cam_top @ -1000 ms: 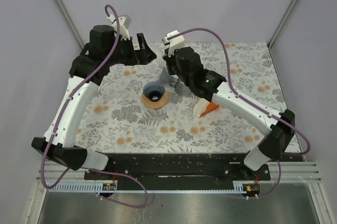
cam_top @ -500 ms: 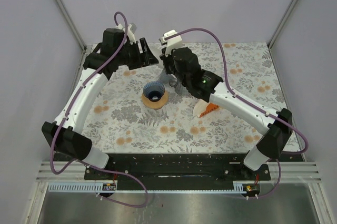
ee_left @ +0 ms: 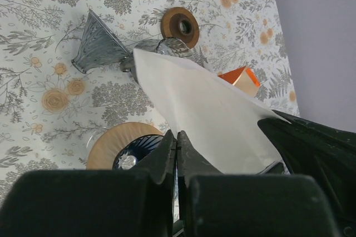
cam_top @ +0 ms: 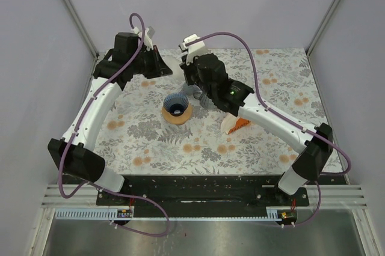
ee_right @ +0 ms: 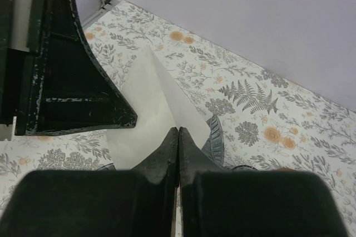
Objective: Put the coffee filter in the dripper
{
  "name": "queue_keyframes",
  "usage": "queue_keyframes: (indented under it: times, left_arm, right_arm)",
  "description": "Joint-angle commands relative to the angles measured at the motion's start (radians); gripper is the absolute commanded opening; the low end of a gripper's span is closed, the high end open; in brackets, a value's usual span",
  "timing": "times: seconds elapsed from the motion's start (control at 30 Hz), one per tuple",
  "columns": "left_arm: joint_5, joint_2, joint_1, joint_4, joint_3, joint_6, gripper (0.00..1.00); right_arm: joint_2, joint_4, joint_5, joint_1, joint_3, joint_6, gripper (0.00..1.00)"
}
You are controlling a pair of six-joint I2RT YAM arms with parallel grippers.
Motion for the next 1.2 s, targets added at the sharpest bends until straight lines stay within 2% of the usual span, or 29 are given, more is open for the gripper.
queue_keyframes:
  times: [0.0,0.03,0.1,0.13,0.27,0.5,0.57,0.63,0.73,0.87,0.93,1.17]
  left_arm:
    - [-0.049,-0.042,0.003,-0.002,0.005,0.117,0.0]
    - [-0.065,-0.054,0.003,-0.001,0.005,0.136,0.0]
    - [-0.078,-0.074,0.003,0.004,0.002,0.171,0.0]
    - [-0.083,-0.083,0.003,0.006,0.0,0.182,0.0]
    - [-0.077,-0.119,0.003,0.006,-0.016,0.218,0.0]
    - [-0.088,-0.156,0.002,-0.001,-0.05,0.249,0.0]
    - [-0.094,-0.16,0.002,0.002,-0.047,0.254,0.0]
    - [-0.105,-0.163,0.003,0.006,-0.046,0.268,0.0]
    - [-0.175,-0.169,0.002,-0.008,-0.039,0.335,0.0]
    - [-0.302,-0.175,0.002,-0.033,-0.03,0.429,0.0]
    - [-0.324,-0.183,0.002,-0.04,-0.032,0.459,0.0]
    - [-0.28,-0.2,0.002,-0.089,-0.047,0.507,0.0]
  right_arm:
    - [0.033,-0.023,-0.102,0.008,0.085,-0.026,0.01]
    - [0.044,-0.038,-0.119,0.005,0.094,-0.029,0.08]
    - [0.07,-0.072,-0.165,0.003,0.114,-0.032,0.35]
    - [0.085,-0.084,-0.176,0.001,0.126,-0.028,0.46]
    - [0.125,-0.15,-0.173,0.0,0.182,-0.017,0.51]
    - [0.145,-0.157,-0.126,-0.002,0.203,0.001,0.44]
    - [0.157,-0.164,-0.139,-0.002,0.208,0.015,0.37]
    - [0.165,-0.179,-0.15,-0.005,0.218,0.023,0.26]
    - [0.163,-0.236,-0.143,-0.009,0.241,0.04,0.13]
    - [0.145,-0.34,-0.175,-0.038,0.286,0.095,0.06]
    - [0.146,-0.406,-0.21,-0.063,0.316,0.124,0.0]
    - [0.165,-0.546,-0.355,-0.087,0.382,0.135,0.0]
